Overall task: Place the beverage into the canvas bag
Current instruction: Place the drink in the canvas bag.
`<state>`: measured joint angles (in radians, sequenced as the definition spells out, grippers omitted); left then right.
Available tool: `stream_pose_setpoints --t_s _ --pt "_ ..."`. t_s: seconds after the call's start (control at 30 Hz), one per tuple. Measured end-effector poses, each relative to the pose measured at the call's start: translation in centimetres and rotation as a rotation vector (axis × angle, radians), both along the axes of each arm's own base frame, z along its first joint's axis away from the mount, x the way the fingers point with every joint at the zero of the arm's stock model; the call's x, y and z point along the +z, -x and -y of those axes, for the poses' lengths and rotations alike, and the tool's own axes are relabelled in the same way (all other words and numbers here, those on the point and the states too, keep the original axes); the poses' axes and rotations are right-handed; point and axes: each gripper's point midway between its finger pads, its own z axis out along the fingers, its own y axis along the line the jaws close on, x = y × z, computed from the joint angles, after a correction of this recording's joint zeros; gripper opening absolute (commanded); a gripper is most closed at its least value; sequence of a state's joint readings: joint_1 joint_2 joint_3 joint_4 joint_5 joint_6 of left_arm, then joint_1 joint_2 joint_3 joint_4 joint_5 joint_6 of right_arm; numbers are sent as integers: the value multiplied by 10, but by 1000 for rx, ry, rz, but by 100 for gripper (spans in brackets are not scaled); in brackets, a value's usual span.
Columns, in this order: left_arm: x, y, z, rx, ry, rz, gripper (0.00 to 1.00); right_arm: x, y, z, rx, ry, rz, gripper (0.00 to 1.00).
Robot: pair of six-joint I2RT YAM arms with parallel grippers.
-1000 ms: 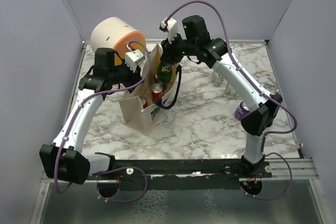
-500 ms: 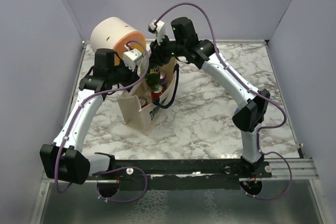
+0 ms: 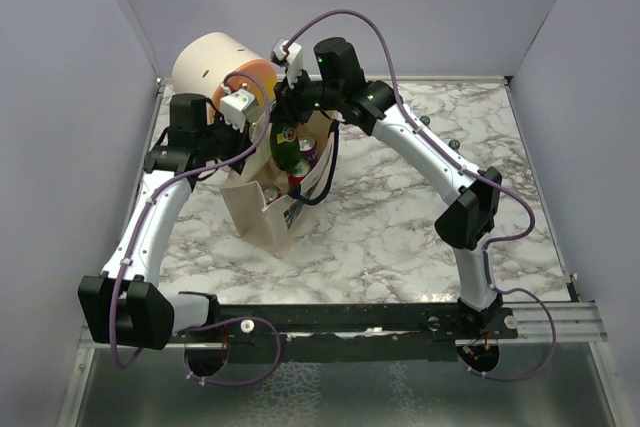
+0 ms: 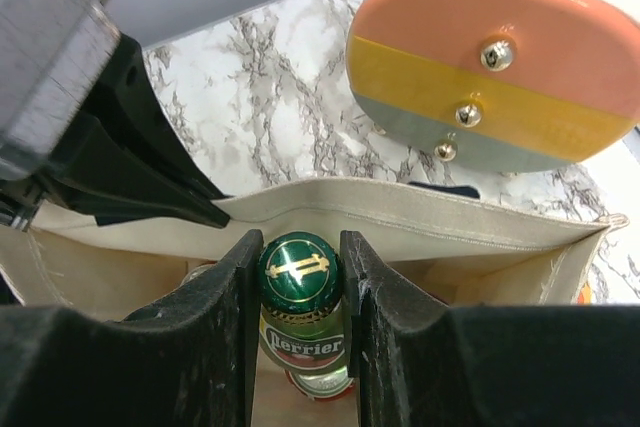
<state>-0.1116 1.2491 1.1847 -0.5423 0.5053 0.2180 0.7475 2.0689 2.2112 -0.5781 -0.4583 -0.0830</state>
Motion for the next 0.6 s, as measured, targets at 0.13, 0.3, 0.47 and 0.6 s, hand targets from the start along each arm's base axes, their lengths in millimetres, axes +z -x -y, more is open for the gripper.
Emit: stream_pose_setpoints --t_s 0.13,0.3,0.47,0.6 --pt "-4 -1 -4 15 3 -12 0 9 -2 -5 1 -33 20 1" --pt "-14 -7 -15 66 21 -58 0 14 -5 -12 6 -74 46 1" --pt "-20 -13 -23 108 34 -96 0 -3 -7 -16 19 -75 41 1" --pt "-13 -16 -24 107 33 -81 0 -15 -7 -20 32 -81 41 1"
